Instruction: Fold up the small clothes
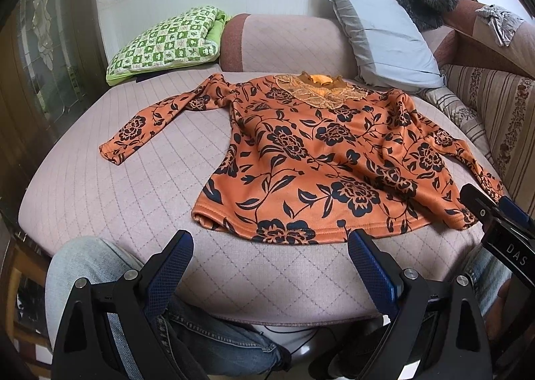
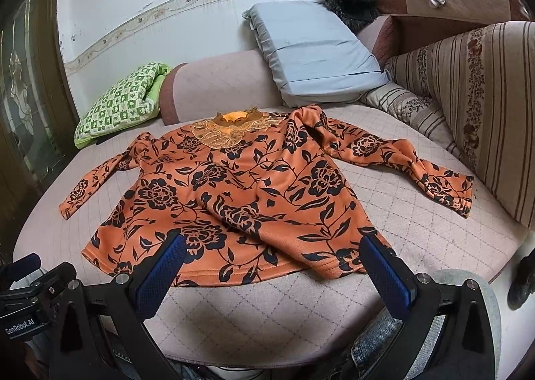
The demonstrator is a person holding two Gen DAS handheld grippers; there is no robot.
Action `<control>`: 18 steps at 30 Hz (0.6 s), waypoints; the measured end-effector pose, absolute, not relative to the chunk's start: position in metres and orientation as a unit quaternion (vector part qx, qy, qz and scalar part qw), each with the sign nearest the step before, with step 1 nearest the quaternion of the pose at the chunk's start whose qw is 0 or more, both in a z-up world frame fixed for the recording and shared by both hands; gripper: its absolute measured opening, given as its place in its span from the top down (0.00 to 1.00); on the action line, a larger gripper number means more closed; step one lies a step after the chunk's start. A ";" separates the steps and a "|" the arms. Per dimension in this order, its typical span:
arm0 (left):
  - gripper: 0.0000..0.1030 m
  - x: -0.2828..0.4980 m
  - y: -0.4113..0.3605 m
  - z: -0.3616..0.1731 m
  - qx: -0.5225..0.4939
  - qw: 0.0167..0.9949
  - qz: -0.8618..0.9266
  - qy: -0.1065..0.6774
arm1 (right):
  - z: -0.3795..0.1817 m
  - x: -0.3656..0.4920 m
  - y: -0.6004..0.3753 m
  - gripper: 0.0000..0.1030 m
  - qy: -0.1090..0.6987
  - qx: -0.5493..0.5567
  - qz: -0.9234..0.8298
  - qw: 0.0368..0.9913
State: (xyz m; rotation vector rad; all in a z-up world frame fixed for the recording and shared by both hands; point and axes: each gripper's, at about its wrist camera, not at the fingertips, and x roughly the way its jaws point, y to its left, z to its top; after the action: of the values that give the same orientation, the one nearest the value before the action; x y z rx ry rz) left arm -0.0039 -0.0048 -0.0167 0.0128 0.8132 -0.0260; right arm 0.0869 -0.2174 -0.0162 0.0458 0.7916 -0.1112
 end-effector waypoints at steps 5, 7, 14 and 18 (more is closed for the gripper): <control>0.08 -0.003 -0.005 -0.017 0.006 0.918 -0.012 0.396 | -0.016 0.087 -0.218 0.00 0.385 0.022 -0.054 0.921; 0.08 -0.002 -0.005 -0.017 0.006 0.918 -0.012 0.397 | -0.017 0.087 -0.218 0.00 0.385 0.023 -0.054 0.921; 0.08 -0.002 -0.004 -0.018 0.005 0.918 -0.011 0.397 | -0.017 0.087 -0.217 0.00 0.384 0.020 -0.054 0.921; 0.08 -0.002 -0.004 -0.018 0.005 0.918 -0.012 0.397 | -0.017 0.087 -0.217 0.00 0.384 0.021 -0.054 0.921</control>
State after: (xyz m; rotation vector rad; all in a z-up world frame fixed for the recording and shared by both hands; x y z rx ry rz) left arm -0.0016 -0.0041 -0.0177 0.0107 0.8159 -0.0237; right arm 0.0872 -0.2168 -0.0171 0.0434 0.7898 -0.1109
